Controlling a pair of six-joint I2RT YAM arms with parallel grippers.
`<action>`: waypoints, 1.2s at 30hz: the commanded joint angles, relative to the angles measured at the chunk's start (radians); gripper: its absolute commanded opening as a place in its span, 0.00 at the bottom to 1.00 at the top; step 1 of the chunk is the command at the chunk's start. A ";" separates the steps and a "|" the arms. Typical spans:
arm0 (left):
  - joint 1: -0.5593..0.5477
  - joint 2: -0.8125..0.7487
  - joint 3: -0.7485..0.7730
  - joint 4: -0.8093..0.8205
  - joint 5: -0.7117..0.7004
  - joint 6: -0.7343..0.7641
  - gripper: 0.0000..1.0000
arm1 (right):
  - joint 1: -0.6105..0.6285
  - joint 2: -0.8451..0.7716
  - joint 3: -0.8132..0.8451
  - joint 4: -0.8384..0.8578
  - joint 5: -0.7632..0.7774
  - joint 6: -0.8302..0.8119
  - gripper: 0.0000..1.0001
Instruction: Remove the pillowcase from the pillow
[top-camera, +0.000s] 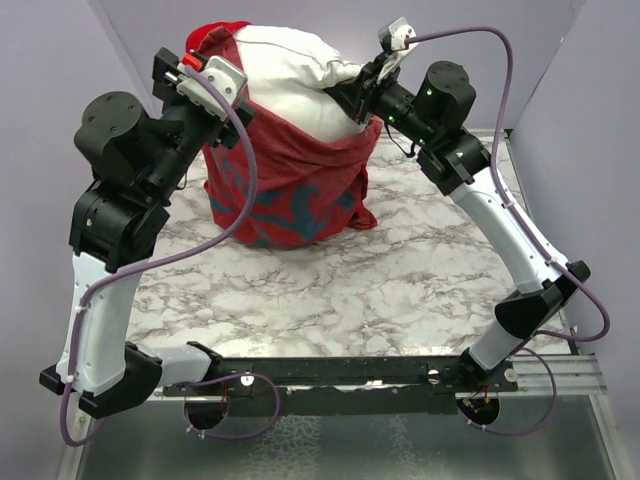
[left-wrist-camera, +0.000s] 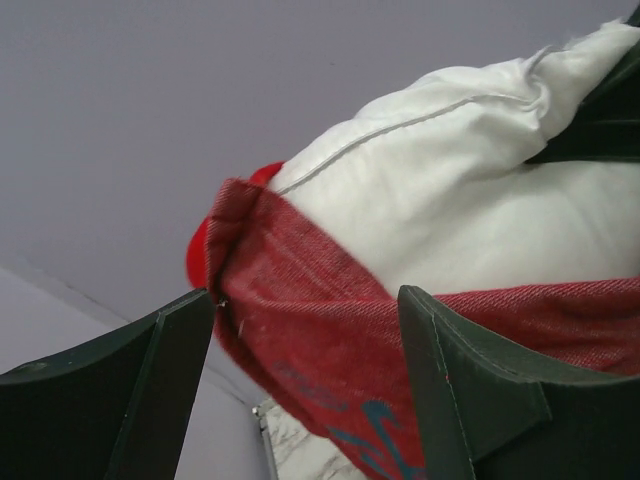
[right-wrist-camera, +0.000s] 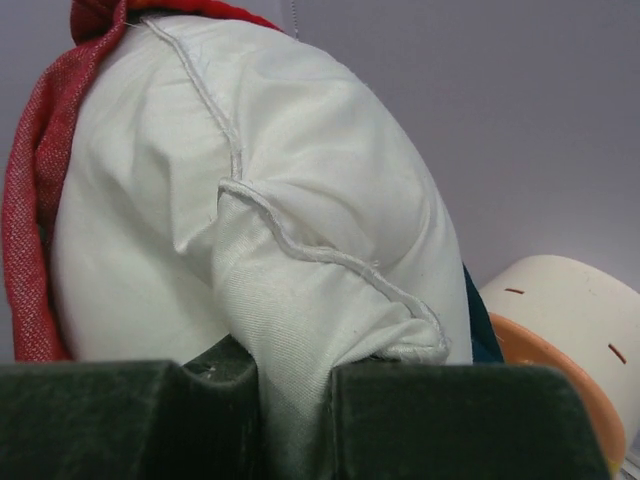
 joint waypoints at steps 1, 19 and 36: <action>0.000 -0.054 -0.034 0.078 -0.160 0.050 0.76 | 0.003 -0.043 -0.040 0.005 0.019 0.028 0.01; 0.071 0.163 0.185 -0.056 -0.179 -0.248 0.69 | 0.003 -0.174 -0.192 -0.011 -0.002 0.083 0.01; 0.240 -0.015 -0.041 0.008 -0.077 -0.190 0.51 | 0.003 -0.155 -0.148 -0.087 0.040 0.080 0.01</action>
